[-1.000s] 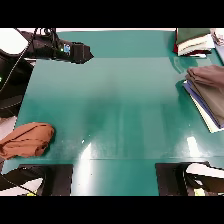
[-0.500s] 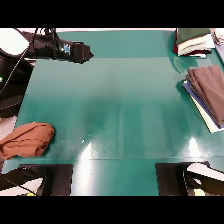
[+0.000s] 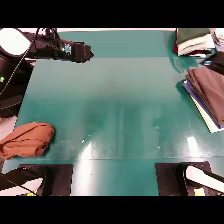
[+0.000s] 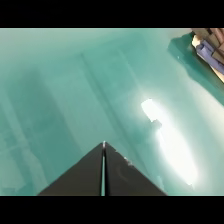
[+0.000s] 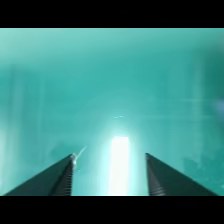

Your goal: Fold the shirts.

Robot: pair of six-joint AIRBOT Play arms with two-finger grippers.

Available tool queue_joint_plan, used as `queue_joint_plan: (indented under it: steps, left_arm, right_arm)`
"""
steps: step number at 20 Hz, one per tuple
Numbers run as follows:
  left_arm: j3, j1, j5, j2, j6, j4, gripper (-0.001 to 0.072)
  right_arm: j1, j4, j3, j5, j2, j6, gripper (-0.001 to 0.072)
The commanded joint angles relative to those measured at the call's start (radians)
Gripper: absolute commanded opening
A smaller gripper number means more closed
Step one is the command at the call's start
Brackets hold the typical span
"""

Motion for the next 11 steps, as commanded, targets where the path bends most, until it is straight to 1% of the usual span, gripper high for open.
queue_joint_plan:
  steps: [1, 2, 3, 4, 7, 11]
  left_arm:
    - [0.000, 0.000, 0.034, 0.000, 0.000, -0.001, 0.0024]
    - [0.000, 0.000, 0.035, 0.000, 0.000, -0.001, 0.0024]
    - [0.000, 0.000, 0.035, 0.000, 0.000, -0.001, 0.0024]
    - [0.000, 0.000, 0.035, 0.000, 0.000, -0.001, 0.0024]
    - [0.000, 0.000, 0.035, 0.000, 0.000, -0.001, 0.0024]
    - [0.000, 0.000, 0.035, 0.000, 0.000, -0.001, 0.0024]
  right_arm:
    - [0.246, 0.014, 0.001, -0.013, -0.010, -0.005, 0.0412]
    - [0.298, 0.014, 0.001, -0.024, -0.012, -0.005, 0.0280]
    - [0.340, 0.014, 0.001, -0.031, -0.014, -0.008, 0.0089]
    - [0.375, 0.013, 0.001, -0.036, -0.014, -0.014, 0.0023]
    - [0.440, 0.014, 0.001, -0.045, -0.014, -0.014, 0.0023]
    - [0.445, 0.016, 0.001, -0.041, -0.014, -0.014, 0.0023]
